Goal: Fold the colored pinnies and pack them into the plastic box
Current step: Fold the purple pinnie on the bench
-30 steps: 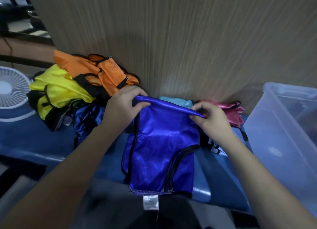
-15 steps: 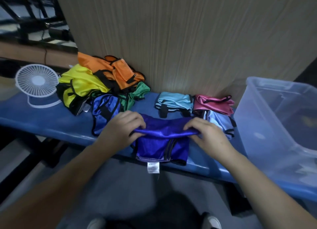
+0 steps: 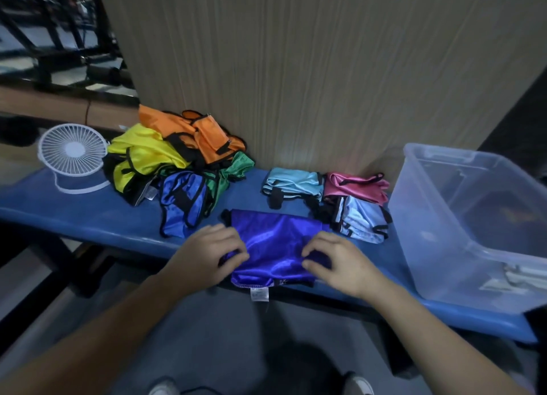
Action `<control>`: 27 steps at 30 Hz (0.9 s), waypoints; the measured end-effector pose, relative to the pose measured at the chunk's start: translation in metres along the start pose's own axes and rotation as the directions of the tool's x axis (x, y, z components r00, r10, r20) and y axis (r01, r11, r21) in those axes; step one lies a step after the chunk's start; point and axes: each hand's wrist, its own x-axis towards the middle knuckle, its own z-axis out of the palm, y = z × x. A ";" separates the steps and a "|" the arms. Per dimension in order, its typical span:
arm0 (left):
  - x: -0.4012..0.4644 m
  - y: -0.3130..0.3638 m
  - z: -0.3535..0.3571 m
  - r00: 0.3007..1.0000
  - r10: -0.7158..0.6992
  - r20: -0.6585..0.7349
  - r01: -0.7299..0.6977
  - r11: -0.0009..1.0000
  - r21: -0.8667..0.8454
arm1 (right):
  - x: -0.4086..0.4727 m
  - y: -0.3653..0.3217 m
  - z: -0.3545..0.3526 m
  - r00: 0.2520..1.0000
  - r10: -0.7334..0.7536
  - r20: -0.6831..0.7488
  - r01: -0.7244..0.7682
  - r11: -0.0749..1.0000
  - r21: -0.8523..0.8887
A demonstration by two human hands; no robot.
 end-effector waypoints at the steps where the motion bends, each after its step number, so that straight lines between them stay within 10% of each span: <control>1: 0.006 0.002 0.001 0.999 -0.014 -0.042 0.015 1.000 0.025 | 0.003 -0.002 0.000 0.996 -0.012 -0.087 0.009 0.999 -0.036; 5: 0.027 0.003 0.016 0.974 -0.225 -0.031 0.226 0.972 0.058 | 0.021 -0.009 0.009 0.980 0.019 -0.198 -0.059 0.978 -0.199; 12: 0.034 -0.014 0.048 0.864 -0.366 0.347 0.320 0.929 0.183 | 0.029 0.000 0.030 0.976 0.196 0.093 -0.163 0.945 -0.283; 22: 0.025 -0.032 0.042 0.769 -0.463 0.440 0.401 0.886 0.232 | 0.026 0.012 0.026 0.938 0.286 0.196 -0.247 0.947 -0.204; 27: 0.043 -0.047 0.028 0.784 -0.495 0.375 0.509 0.858 0.071 | 0.037 0.017 0.010 0.967 0.255 0.012 -0.253 0.964 -0.086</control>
